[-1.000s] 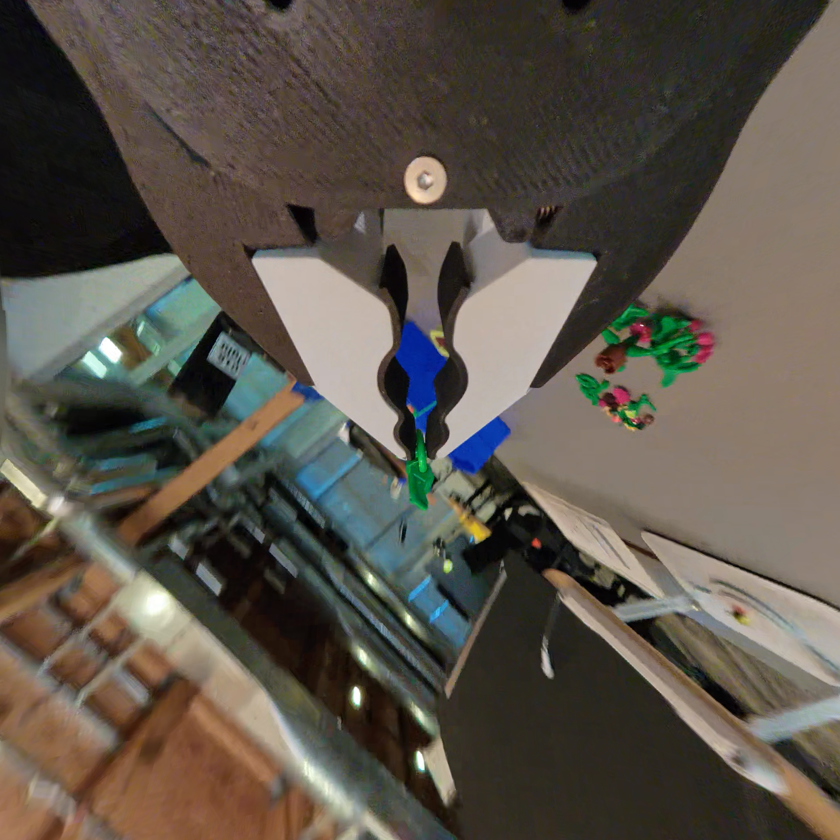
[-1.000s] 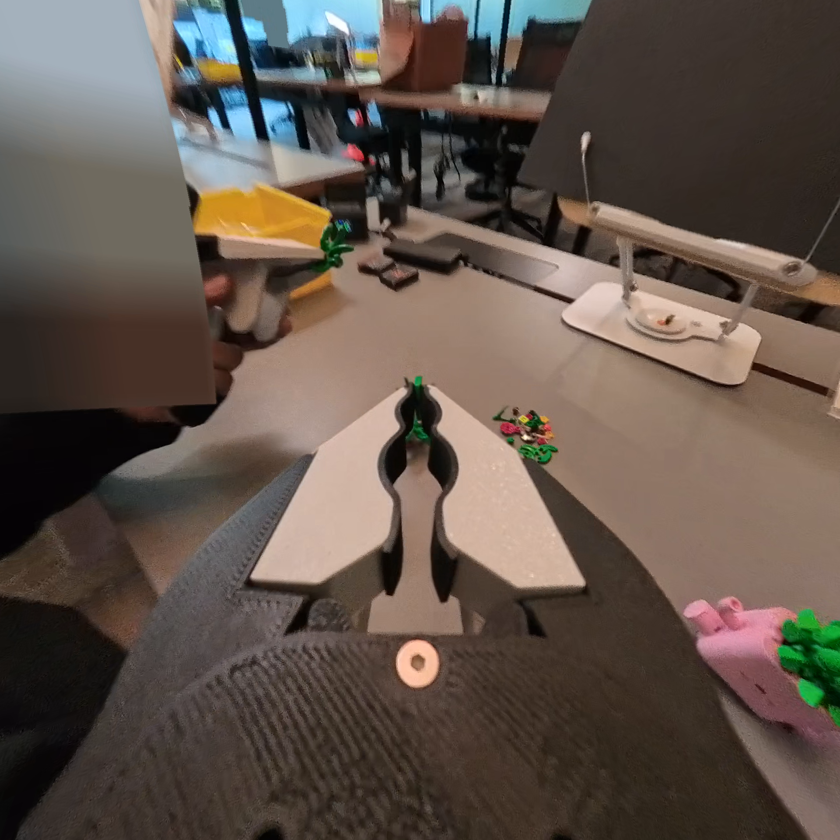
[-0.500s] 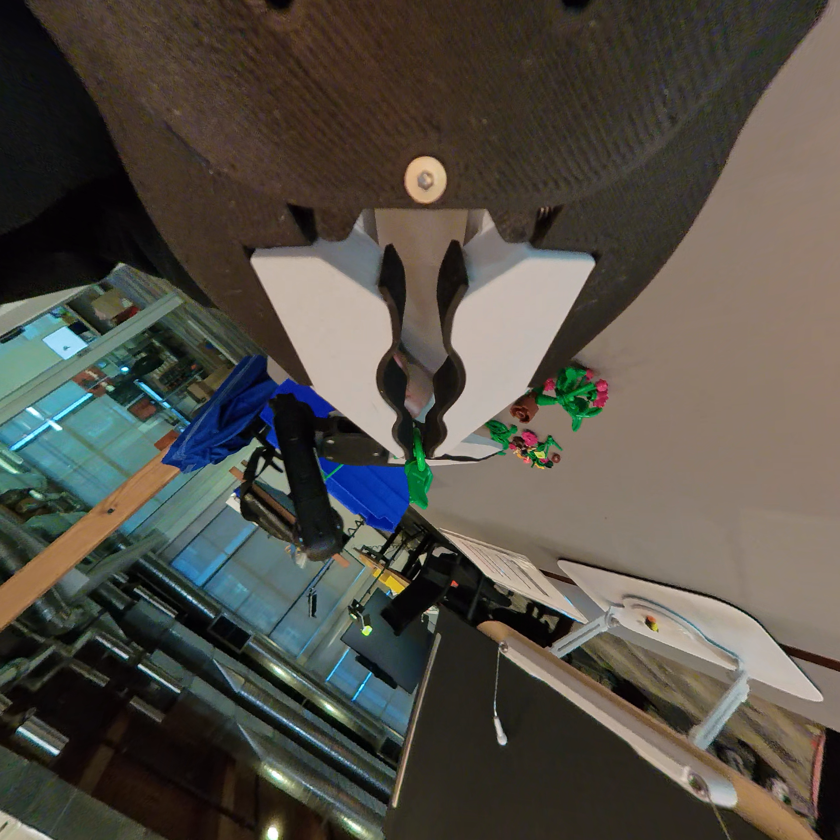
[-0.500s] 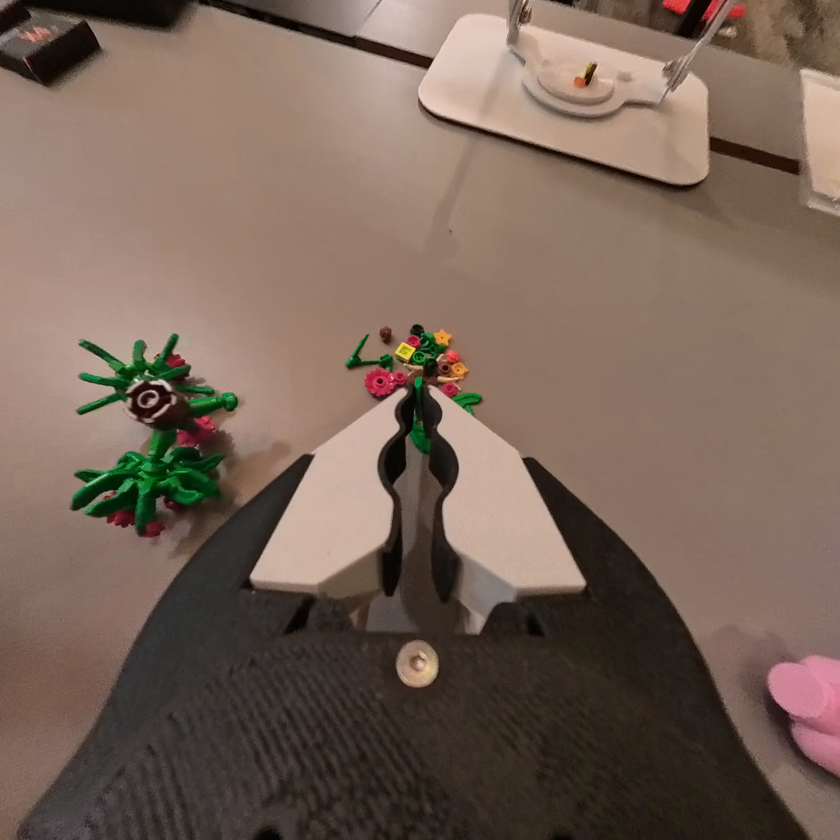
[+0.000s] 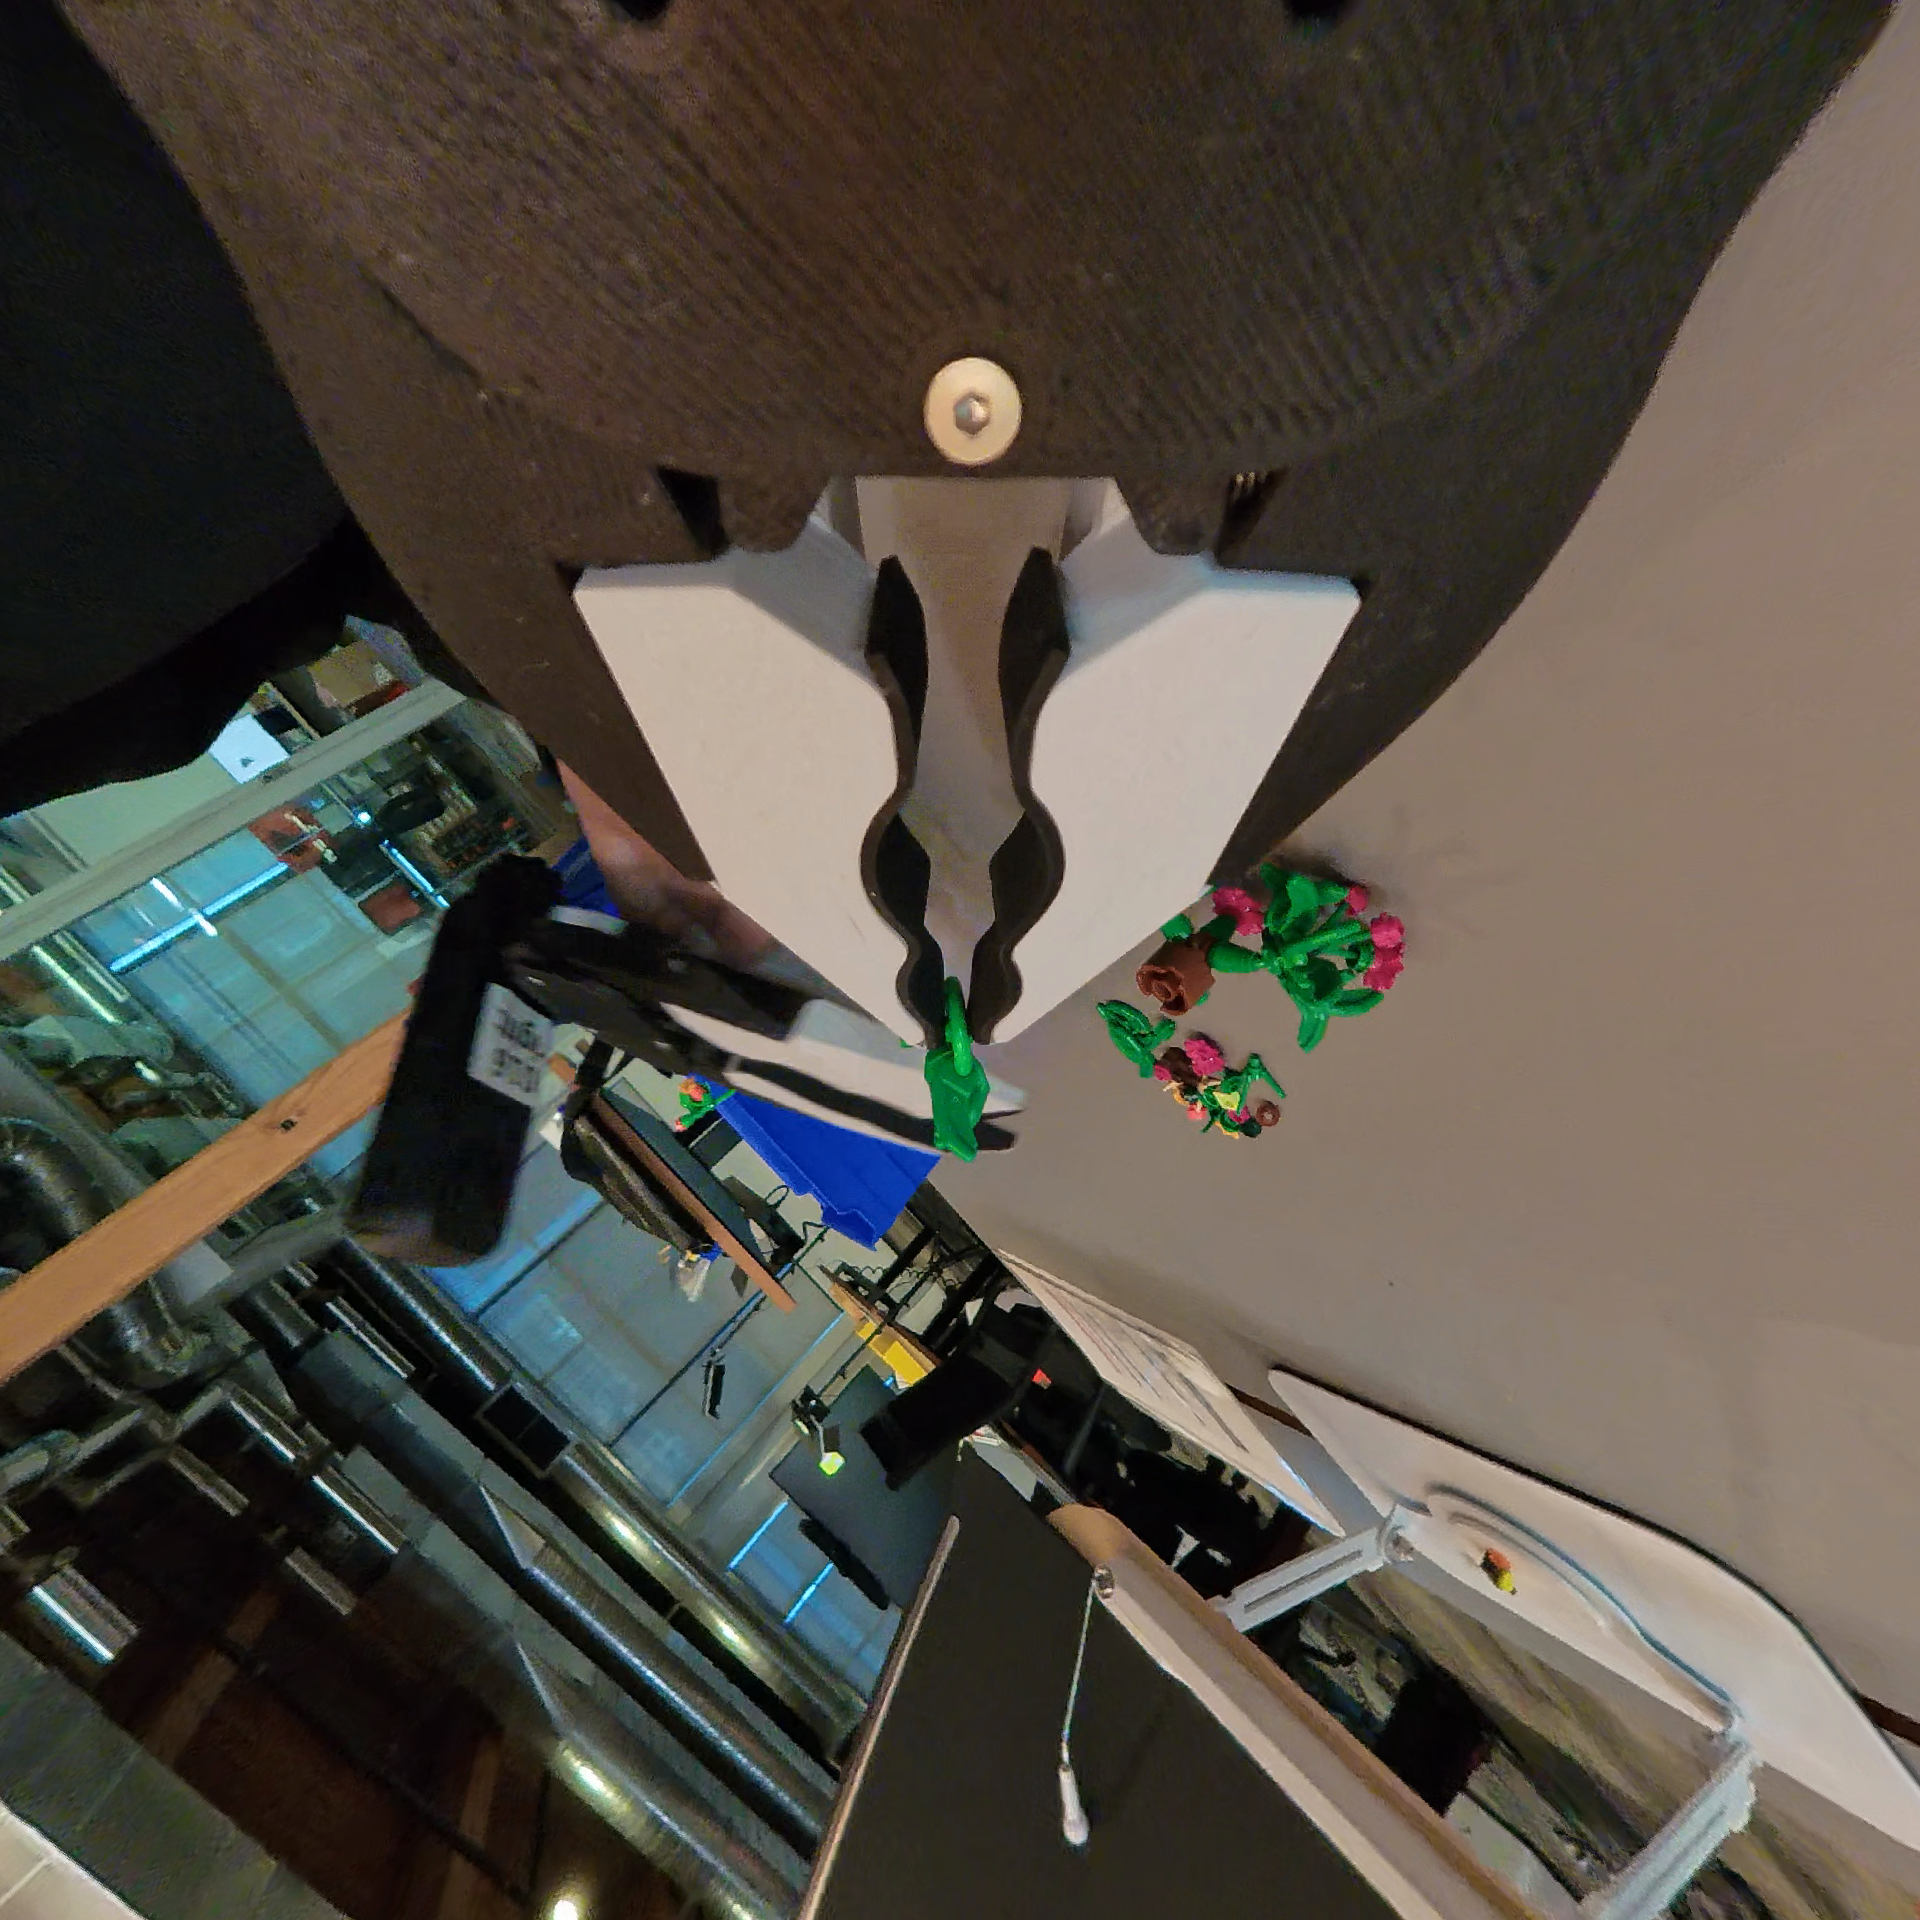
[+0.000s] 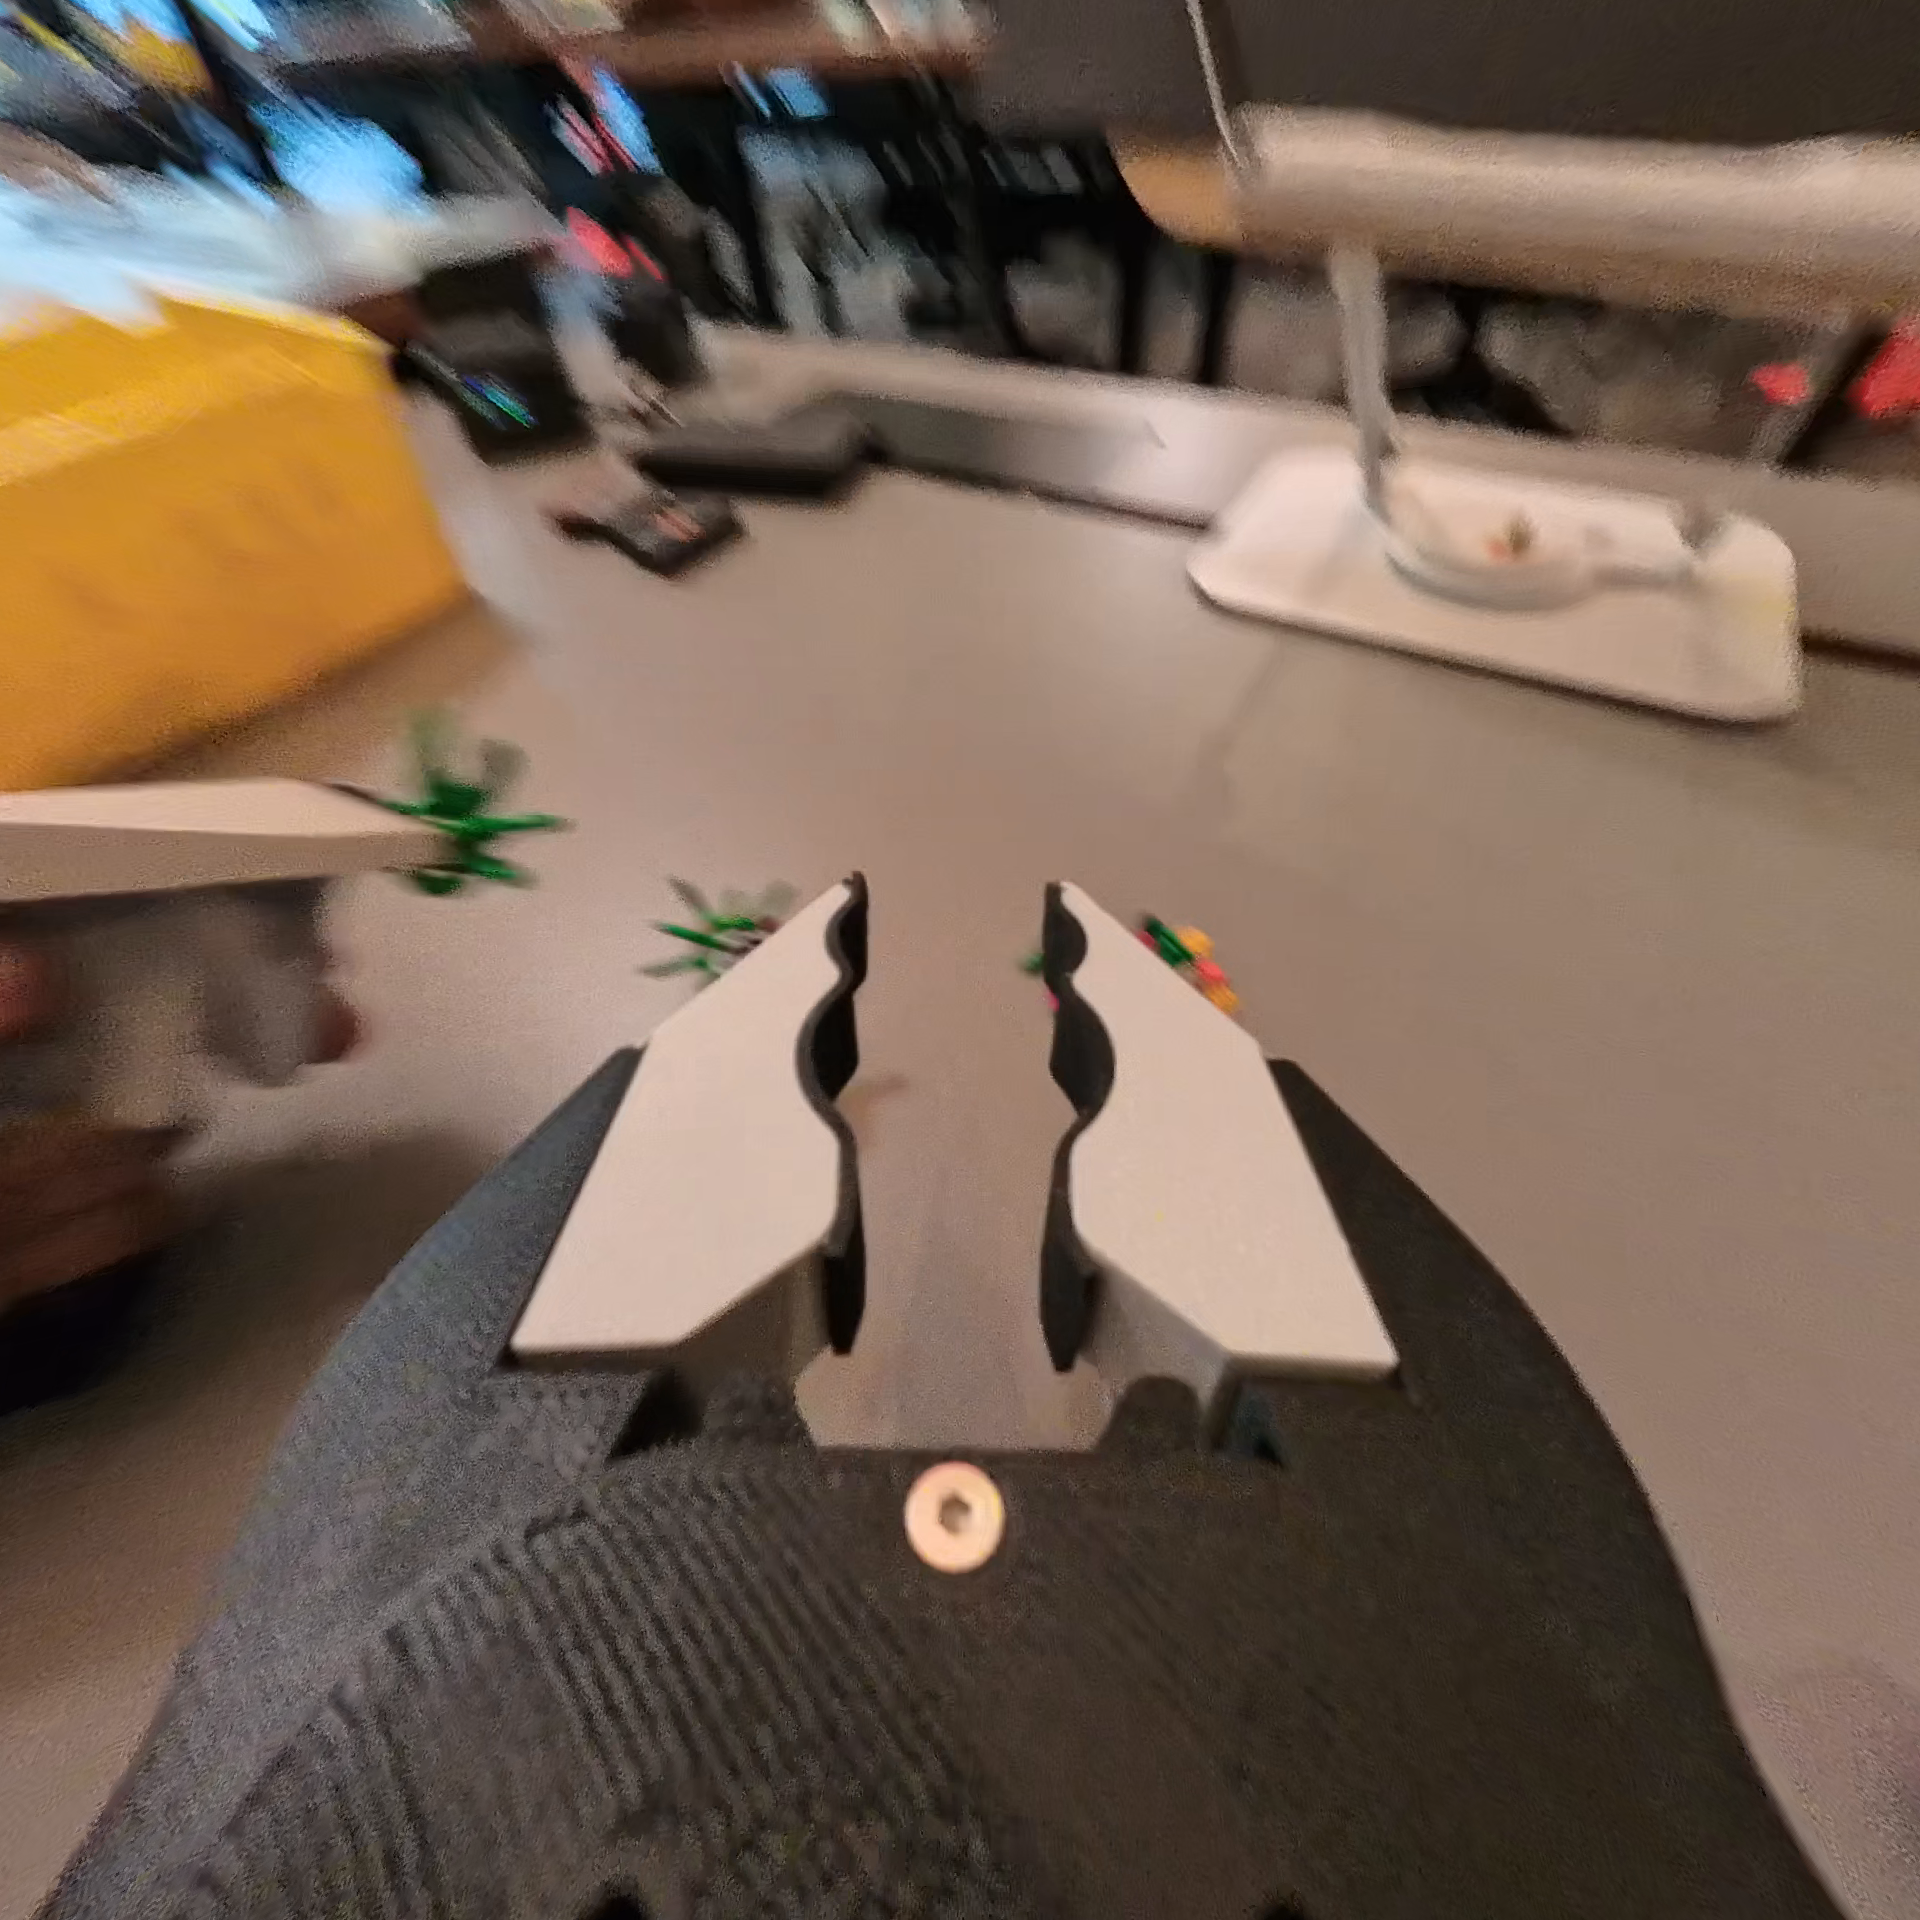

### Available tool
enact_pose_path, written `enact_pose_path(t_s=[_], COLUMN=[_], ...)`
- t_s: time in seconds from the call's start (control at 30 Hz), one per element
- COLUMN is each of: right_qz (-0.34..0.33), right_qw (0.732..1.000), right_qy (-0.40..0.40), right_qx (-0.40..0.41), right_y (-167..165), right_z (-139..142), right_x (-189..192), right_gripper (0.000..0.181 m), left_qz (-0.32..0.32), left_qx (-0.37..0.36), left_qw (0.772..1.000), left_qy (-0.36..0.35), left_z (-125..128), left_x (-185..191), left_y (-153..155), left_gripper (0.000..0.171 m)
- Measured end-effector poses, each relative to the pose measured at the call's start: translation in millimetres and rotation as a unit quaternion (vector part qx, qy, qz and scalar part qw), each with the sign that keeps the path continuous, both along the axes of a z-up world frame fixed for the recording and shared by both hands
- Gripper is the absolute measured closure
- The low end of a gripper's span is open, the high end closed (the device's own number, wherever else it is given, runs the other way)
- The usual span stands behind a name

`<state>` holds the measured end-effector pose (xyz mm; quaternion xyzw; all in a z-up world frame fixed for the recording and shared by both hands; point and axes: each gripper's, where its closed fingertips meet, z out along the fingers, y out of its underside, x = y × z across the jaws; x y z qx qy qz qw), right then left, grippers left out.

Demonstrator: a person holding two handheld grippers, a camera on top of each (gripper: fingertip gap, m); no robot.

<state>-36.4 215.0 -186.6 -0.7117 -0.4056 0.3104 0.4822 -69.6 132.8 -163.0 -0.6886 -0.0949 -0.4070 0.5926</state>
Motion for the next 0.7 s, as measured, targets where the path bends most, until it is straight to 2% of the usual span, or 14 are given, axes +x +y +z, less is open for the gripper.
enact_pose_path(t_s=[0.07, 0.13, 0.2, 0.3, 0.37, 0.47, 0.6, 0.7], right_qz=[0.085, 0.161, 0.185, 0.200, 0.196, 0.213, 0.247, 0.253], right_qw=[0.992, 0.972, 0.957, 0.946, 0.937, 0.909, 0.870, 0.852], right_qy=[0.092, 0.169, 0.208, 0.220, 0.231, 0.273, 0.327, 0.334], right_qx=[0.005, -0.032, -0.082, -0.132, -0.171, -0.233, -0.275, -0.314], right_y=[-34.2, -62.9, -72.6, -86.7, -95.6, -110.8, -124.3, -123.2], right_z=[30.5, 51.1, 58.7, 57.7, 59.1, 70.7, 93.0, 95.9], right_x=[-5.0, -1.7, 5.6, 16.7, 21.5, 26.7, 35.0, 37.6], right_gripper=[0.159, 0.155, 0.151, 0.154, 0.161, 0.166, 0.168, 0.179], left_qz=[-0.001, 0.003, 0.035, 0.065, 0.063, 0.061, 0.048, 0.053], left_qx=[0.019, 0.045, 0.060, 0.103, 0.129, 0.161, 0.175, 0.192], left_qw=[1.000, 0.997, 0.989, 0.967, 0.964, 0.972, 0.969, 0.960], left_qy=[0.020, 0.064, 0.134, 0.225, 0.223, 0.162, 0.171, 0.195], left_z=[4.7, 8.1, 7.8, 19.1, 32.5, 57.6, 65.7, 71.0], left_x=[4.2, 10.4, 11.4, 21.1, 34.0, 46.3, 60.8, 65.2], left_y=[-1.3, -3.9, -6.5, -17.4, -27.5, -39.3, -44.4, -48.1], left_gripper=[0.171, 0.171, 0.171, 0.171, 0.171, 0.171, 0.171, 0.171])
